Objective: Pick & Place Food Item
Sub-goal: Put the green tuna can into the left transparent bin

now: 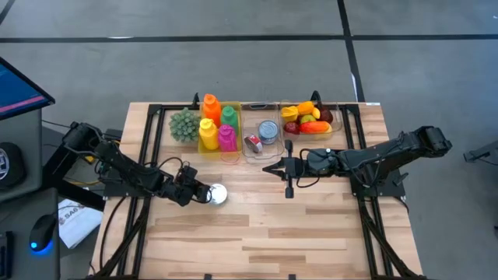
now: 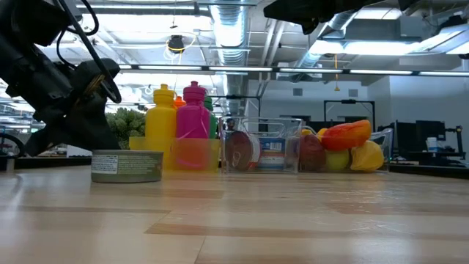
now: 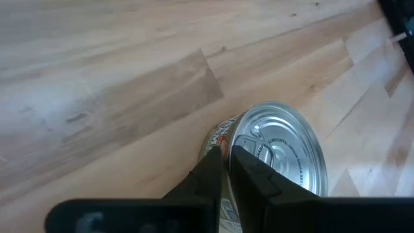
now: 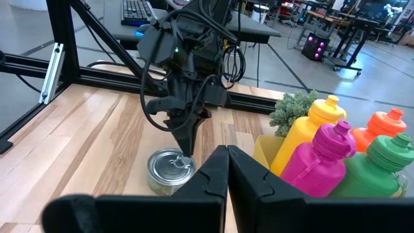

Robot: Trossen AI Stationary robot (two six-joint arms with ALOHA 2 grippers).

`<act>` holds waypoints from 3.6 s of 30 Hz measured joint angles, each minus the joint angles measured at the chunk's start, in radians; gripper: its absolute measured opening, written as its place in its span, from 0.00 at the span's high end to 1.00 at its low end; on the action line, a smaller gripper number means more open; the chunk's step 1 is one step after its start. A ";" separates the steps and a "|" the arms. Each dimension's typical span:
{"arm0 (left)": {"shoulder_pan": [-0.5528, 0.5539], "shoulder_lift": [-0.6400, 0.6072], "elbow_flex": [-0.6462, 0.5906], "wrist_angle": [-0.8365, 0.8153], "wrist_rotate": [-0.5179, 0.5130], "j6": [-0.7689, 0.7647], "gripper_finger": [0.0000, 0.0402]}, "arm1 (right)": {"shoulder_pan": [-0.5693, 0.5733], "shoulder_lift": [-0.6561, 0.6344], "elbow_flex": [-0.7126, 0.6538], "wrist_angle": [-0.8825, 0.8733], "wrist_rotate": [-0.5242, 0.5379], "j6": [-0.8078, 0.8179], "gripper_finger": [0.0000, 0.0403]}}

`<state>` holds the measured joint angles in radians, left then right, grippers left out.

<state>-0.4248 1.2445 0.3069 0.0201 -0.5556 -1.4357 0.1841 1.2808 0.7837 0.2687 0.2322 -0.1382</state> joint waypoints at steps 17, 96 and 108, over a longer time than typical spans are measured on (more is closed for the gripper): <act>0.000 -0.024 -0.027 0.158 -0.030 0.149 0.98 | 0.000 0.000 0.000 0.000 0.000 0.000 0.99; -0.001 0.043 -0.027 0.046 0.014 0.093 1.00 | 0.000 0.000 0.000 0.003 0.000 -0.001 0.99; -0.002 0.032 -0.025 0.255 0.105 0.259 1.00 | 0.000 0.000 0.000 0.002 0.000 -0.001 0.99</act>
<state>-0.4263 1.2767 0.2819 0.2746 -0.4504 -1.1770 0.1837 1.2808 0.7837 0.2709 0.2325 -0.1390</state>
